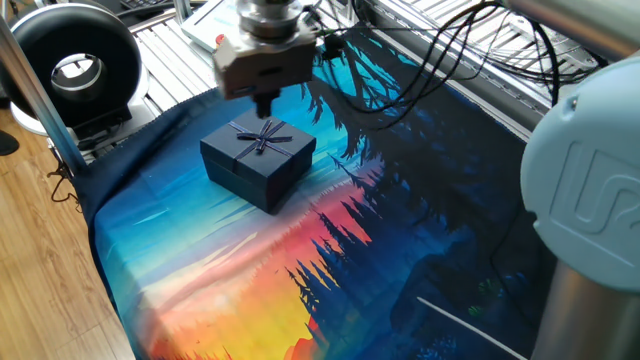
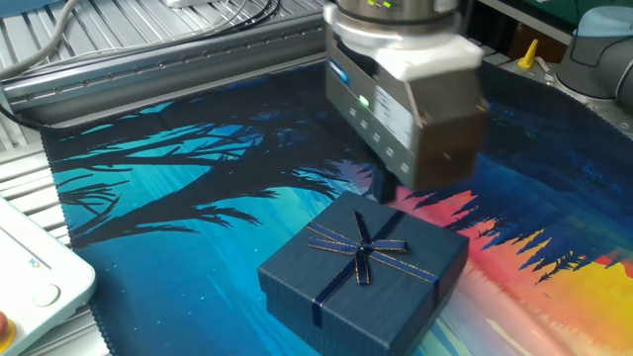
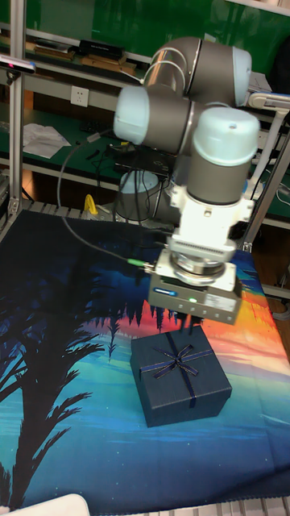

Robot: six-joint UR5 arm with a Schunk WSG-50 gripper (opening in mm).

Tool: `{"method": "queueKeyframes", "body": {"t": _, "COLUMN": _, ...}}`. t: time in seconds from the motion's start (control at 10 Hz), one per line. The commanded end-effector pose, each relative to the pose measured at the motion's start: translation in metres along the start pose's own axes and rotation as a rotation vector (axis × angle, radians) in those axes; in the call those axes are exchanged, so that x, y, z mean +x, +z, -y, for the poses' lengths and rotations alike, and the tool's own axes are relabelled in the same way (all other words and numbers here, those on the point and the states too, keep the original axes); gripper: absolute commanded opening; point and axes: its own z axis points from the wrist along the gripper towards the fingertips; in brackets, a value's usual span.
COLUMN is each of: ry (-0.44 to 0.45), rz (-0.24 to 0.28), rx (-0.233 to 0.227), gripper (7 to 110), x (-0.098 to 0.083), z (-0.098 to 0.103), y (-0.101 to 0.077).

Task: Slide the outer casing onto the gift box

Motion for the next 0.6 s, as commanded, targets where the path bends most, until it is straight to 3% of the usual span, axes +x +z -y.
{"method": "queueKeyframes", "body": {"t": 0.0, "ry": 0.032, "rz": 0.000, "rx": -0.048, "gripper": 7, "x": 0.002, "z": -0.034, "y": 0.003}}
{"method": "queueKeyframes", "body": {"t": 0.3, "ry": 0.058, "rz": -0.004, "rx": -0.112, "gripper": 7, "x": 0.002, "z": -0.056, "y": 0.010}}
{"method": "queueKeyframes", "body": {"t": 0.5, "ry": 0.052, "rz": 0.003, "rx": -0.098, "gripper": 7, "x": 0.000, "z": -0.055, "y": 0.016}}
